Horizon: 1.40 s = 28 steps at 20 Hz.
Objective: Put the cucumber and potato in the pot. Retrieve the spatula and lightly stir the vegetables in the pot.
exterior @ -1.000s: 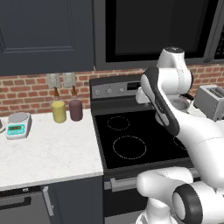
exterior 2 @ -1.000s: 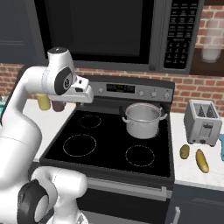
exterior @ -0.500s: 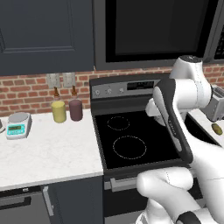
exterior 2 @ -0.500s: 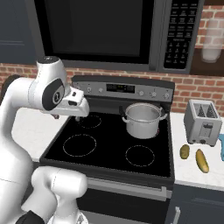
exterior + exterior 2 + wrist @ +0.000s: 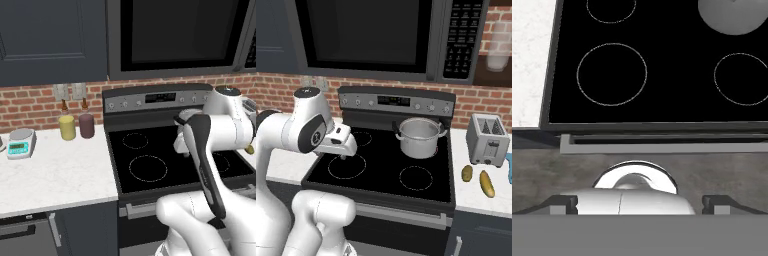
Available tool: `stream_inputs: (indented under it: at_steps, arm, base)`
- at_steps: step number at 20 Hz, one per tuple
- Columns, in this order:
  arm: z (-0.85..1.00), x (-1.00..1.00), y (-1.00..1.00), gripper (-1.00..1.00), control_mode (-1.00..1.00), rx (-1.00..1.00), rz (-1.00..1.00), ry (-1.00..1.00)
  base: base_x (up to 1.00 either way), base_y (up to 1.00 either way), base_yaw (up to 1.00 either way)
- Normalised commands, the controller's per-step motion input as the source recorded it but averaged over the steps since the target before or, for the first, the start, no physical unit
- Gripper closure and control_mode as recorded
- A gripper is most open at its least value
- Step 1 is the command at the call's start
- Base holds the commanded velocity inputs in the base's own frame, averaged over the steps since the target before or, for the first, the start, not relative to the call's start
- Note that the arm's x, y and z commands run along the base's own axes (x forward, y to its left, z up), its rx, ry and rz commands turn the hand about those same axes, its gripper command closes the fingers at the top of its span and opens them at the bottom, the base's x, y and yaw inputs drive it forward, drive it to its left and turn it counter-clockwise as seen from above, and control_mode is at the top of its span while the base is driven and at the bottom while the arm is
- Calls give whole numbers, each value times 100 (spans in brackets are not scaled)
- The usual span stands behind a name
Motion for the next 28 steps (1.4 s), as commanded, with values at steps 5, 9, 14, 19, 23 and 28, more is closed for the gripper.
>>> stream_inputs:
  at_steps: [5, 9, 14, 19, 23, 28]
  arm:
    - [0, 0, 0, -100, 100, 0, 0, 0]
    - [0, 0, 0, -100, 100, 0, 0, 0]
    - [0, 0, 0, -100, 100, 0, 0, 0]
    - [0, 0, 0, -100, 100, 0, 0, 0]
    - [0, 0, 0, -100, 100, 0, 0, 0]
    - [0, 0, 0, -100, 100, 0, 0, 0]
  base:
    - [-22, -44, -1]
    - [-21, -98, -3]
    - [-25, -99, -3]
    - [-4, -40, -3]
    - [22, 0, 0]
    - [82, -13, 0]
